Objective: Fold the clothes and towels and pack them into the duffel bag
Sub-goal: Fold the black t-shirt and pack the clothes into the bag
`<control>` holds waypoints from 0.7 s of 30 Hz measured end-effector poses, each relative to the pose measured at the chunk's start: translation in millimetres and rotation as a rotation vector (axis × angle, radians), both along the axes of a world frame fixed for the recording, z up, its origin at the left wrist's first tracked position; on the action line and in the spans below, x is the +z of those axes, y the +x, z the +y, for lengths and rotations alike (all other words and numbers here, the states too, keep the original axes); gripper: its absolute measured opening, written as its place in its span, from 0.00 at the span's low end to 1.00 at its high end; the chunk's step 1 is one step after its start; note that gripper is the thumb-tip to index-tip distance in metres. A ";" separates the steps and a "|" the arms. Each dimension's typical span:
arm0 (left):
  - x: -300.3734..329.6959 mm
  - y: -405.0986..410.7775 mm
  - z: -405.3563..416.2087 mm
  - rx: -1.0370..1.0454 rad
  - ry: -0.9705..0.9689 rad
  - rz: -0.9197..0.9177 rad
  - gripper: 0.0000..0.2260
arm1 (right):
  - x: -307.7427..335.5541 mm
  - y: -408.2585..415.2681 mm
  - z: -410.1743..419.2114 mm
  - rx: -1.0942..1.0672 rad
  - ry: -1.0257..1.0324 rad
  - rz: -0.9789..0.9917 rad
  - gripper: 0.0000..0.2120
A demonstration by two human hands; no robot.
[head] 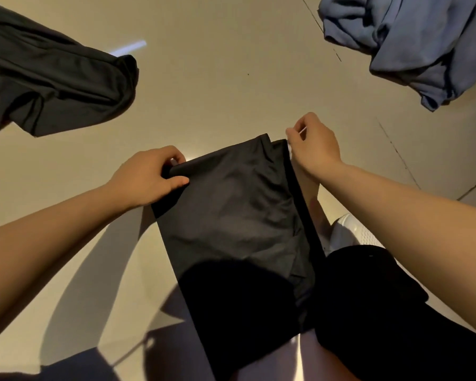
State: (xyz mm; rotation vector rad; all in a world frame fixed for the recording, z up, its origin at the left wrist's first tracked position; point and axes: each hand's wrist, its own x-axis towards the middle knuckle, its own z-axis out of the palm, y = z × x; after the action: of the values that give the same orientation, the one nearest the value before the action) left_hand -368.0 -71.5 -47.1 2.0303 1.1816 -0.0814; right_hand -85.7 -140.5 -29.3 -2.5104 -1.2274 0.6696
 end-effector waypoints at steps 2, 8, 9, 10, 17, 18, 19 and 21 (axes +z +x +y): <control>1.5 -9.0 0.6 -0.026 -0.029 -0.049 0.10 | 2.5 -17.7 -6.7 0.037 -0.053 0.064 0.17; 5.7 -46.2 14.6 -0.073 -0.196 -0.082 0.20 | -8.3 -41.6 -19.0 -0.057 -0.141 0.229 0.15; 5.8 -49.8 15.9 -0.075 -0.214 -0.084 0.20 | -9.2 -40.6 -20.4 -0.089 -0.115 0.283 0.13; 5.7 -52.0 16.3 -0.078 -0.220 -0.085 0.21 | -9.9 -39.7 -22.9 -0.122 -0.092 0.346 0.12; 6.7 -38.7 19.5 -0.075 -0.213 0.059 0.11 | -1.4 -37.0 -35.8 -0.116 -0.113 0.412 0.11; 7.5 -37.4 19.9 -0.057 -0.216 0.060 0.10 | -1.2 -37.1 -35.9 -0.125 -0.115 0.403 0.14; 8.2 -37.2 20.4 -0.037 -0.229 0.055 0.10 | -0.9 -37.0 -35.8 -0.136 -0.135 0.391 0.17; 10.1 -37.8 21.3 0.005 -0.274 0.035 0.08 | 0.8 -36.7 -36.0 -0.155 -0.211 0.349 0.21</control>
State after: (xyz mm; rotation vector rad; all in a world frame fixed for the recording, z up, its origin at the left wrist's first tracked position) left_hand -405.8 -50.3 -37.0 1.7913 1.1306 -0.2630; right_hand -122.4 -176.5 -28.5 -2.4734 -0.8701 1.1889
